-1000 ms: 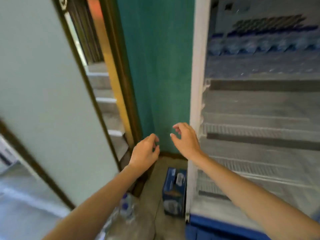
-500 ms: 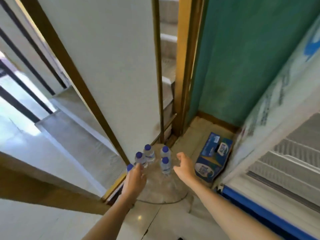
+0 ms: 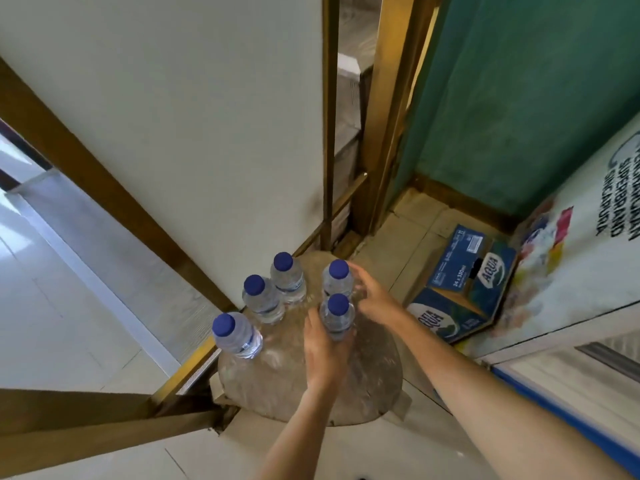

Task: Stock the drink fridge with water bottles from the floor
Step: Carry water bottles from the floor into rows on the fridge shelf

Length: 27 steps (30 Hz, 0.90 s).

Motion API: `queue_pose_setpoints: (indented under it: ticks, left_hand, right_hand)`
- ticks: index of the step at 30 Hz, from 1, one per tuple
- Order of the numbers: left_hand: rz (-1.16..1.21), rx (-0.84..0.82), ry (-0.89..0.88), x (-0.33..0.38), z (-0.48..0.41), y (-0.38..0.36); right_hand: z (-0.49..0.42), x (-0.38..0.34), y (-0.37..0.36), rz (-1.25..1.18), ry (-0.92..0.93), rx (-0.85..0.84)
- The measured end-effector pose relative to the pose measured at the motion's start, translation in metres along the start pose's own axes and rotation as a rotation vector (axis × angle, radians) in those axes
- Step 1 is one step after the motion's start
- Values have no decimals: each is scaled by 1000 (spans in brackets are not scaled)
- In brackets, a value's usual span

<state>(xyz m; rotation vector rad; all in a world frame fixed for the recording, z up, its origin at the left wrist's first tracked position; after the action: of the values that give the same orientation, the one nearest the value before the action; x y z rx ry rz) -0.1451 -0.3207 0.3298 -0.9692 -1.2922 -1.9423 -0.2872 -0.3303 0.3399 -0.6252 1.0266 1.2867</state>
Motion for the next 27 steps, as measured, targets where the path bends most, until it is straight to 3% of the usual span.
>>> queue_pose_setpoints:
  ticks: [7, 17, 27]
  left_hand:
    - [83, 87, -45, -14, -3, 9]
    - [3, 19, -29, 2, 3, 48]
    - [39, -174, -316, 182, 49, 96]
  right_hand:
    - [-18, 6, -9, -123, -35, -121]
    - [24, 7, -6, -264, 1, 34]
    - [148, -128, 66, -287, 179, 194]
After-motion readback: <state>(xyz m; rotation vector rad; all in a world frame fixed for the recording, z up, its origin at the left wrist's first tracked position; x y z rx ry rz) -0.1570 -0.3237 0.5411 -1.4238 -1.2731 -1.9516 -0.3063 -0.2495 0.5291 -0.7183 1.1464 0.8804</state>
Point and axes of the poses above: each hand's wrist, its own z-axis away from the middle knuckle, its own y-axis out of the back of the hand, x = y × z, the point moved 6 cm from there along -z, towards the middle knuckle, and after that the axes turned 6 degrees about -z, right-handed, at the moved point
